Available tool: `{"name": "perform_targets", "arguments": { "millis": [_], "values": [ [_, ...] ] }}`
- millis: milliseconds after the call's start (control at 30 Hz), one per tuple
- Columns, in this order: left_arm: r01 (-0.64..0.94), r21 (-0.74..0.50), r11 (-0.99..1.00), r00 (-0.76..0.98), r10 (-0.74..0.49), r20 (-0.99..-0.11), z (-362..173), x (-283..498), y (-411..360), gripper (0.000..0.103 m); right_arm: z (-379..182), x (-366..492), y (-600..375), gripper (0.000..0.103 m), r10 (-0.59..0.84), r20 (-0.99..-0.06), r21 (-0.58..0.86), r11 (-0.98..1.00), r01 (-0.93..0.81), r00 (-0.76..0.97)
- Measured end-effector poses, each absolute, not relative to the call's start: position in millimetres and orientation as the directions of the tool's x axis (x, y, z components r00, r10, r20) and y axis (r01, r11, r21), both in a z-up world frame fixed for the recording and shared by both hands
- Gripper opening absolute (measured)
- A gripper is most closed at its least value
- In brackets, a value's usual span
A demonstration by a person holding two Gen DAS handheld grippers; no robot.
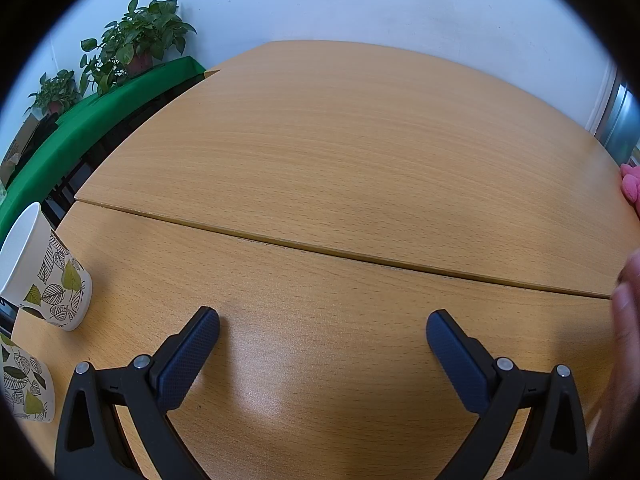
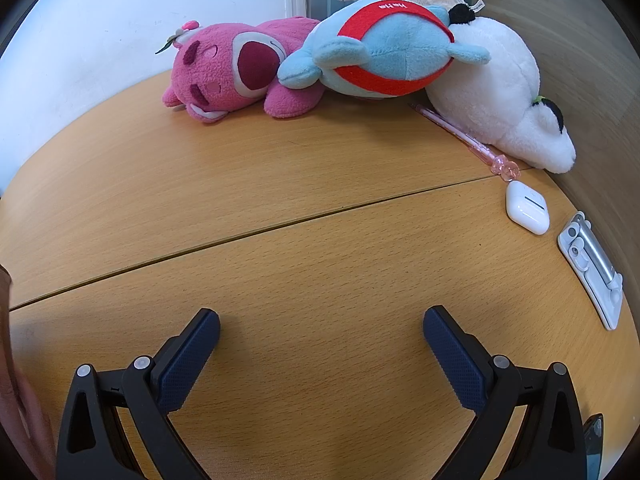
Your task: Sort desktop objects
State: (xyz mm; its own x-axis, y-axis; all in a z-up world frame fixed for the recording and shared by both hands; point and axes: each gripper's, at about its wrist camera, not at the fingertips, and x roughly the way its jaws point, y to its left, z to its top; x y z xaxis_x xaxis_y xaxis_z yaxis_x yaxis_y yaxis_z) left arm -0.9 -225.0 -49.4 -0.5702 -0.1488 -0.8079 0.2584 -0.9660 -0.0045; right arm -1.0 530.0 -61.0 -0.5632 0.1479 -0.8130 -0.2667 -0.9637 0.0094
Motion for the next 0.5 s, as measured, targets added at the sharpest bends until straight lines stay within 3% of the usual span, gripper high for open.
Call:
{"name": "perform_targets", "arguments": {
  "millis": [500],
  "values": [
    [0.259,-0.004,-0.966,-0.569,-0.149,-0.809,-48.1,-1.8,-225.5,0.103,-60.3,0.1,529.3,0.103,0.148,-0.813,0.009,-0.964,-0.267,-0.563]
  ]
}}
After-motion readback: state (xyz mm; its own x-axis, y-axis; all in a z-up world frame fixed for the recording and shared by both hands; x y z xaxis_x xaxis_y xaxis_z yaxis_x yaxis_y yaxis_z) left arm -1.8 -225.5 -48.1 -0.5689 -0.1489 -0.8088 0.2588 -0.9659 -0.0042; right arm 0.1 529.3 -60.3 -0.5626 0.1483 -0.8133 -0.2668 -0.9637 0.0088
